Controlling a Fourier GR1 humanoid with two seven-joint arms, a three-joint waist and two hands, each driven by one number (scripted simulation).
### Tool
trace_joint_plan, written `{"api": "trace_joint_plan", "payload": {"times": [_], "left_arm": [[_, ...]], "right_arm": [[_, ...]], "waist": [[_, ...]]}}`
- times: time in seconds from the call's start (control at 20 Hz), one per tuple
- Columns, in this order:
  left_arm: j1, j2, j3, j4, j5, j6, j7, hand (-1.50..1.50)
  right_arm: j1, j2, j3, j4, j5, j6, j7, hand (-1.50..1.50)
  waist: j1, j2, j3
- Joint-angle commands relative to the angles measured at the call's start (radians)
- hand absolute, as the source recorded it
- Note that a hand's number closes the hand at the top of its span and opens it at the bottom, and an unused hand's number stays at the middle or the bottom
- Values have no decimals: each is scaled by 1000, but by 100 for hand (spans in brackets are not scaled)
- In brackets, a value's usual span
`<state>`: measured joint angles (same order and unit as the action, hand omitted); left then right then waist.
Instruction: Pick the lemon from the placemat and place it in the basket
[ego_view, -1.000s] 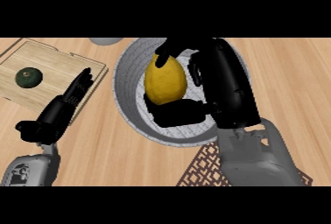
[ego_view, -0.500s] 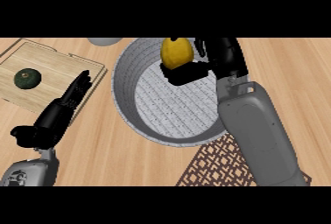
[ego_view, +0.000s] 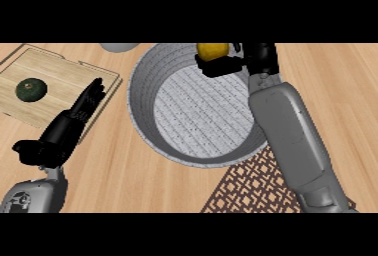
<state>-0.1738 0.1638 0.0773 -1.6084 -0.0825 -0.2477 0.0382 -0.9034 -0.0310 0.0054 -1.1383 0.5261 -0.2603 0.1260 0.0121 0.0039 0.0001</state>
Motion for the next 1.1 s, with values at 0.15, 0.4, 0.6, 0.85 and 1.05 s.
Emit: {"api": "trace_joint_plan", "payload": {"times": [0.15, 0.4, 0.6, 0.85, 1.05], "left_arm": [[-18, -46, -41, 17, -50, 44, -25, 0], [17, -27, -23, -32, -28, 22, 5, 0], [-13, -21, -10, 32, -18, 11, -15, 0], [-16, -22, -3, 13, -8, 11, -4, 0], [8, -39, -32, -30, -40, 34, 18, 0]], "right_arm": [[-114, 18, -88, 236, -38, -95, -152, -150], [-86, -28, -94, 179, -84, -14, -204, -150], [-188, 6, -166, 274, -163, -28, -244, -150], [-192, -34, -254, 226, -264, 8, -134, -150], [-169, -114, -306, 213, -354, 124, -67, -150]], "waist": [[2, 0, 0], [-4, -3, 0], [5, 1, 0], [-5, -1, 0], [-9, -5, 0]]}}
